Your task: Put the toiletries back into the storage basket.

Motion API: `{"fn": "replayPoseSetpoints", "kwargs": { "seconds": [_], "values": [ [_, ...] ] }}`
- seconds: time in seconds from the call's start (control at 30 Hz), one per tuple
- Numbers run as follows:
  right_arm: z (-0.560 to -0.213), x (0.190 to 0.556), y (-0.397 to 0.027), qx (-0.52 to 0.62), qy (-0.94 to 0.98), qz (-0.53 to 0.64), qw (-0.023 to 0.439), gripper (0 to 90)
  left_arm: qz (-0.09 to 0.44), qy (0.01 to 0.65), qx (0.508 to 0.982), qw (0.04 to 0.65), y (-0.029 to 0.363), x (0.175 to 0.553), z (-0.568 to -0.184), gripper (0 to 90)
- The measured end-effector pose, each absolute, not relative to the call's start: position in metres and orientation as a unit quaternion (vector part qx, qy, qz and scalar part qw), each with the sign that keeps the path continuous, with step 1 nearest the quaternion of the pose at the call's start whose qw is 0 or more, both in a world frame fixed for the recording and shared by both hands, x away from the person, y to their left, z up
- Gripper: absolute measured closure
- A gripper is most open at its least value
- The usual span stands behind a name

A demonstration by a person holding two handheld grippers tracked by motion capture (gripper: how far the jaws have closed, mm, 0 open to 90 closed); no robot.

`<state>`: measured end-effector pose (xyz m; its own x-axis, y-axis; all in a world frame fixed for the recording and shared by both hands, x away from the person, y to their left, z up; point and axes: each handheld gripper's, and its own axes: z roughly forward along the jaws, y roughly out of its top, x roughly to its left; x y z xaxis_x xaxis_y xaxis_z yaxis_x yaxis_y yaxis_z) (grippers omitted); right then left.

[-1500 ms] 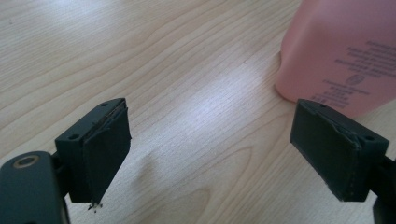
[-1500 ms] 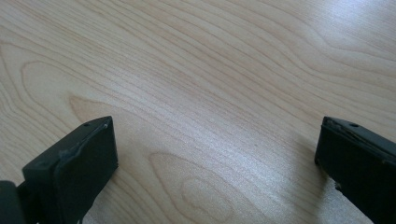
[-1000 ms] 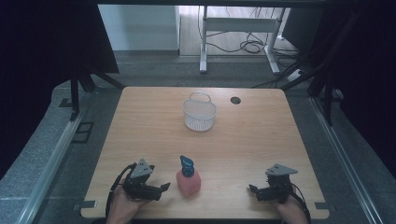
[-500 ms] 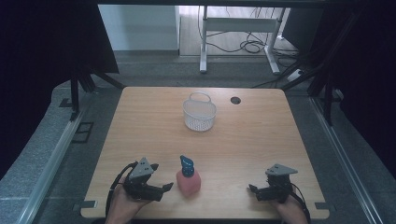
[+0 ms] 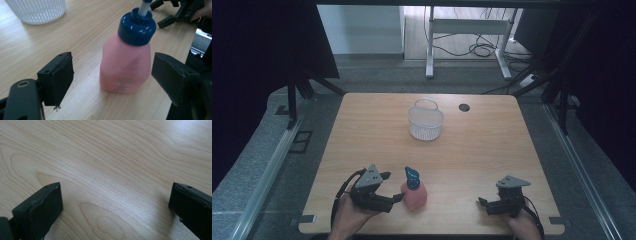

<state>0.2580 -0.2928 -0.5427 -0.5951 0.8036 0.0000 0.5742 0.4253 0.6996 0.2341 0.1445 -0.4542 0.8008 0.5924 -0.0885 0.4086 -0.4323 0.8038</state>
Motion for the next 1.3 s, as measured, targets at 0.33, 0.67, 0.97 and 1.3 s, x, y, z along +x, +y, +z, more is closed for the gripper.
{"fn": "replayPoseSetpoints", "kwargs": {
  "seconds": [0.33, 0.67, 0.97, 1.3],
  "values": [
    [-0.543, 0.258, -0.293, 0.417, 0.827, 0.337, 0.170, 0.0, 0.100, 0.280, 0.845, 0.445, 0.130, 0.237, -0.448, 21.8],
    [-0.543, 0.258, -0.293, 0.417, 0.827, 0.337, 0.170, 0.0, 0.099, 0.261, 0.852, 0.443, 0.116, 0.241, -0.446, 28.8],
    [-0.543, 0.258, -0.293, 0.417, 0.827, 0.337, 0.170, 0.0, 0.100, 0.253, 0.856, 0.439, 0.107, 0.245, -0.446, 37.4],
    [-0.543, 0.258, -0.293, 0.417, 0.827, 0.337, 0.170, 0.0, 0.094, 0.250, 0.855, 0.444, 0.104, 0.248, -0.448, 48.3]
  ]
}}
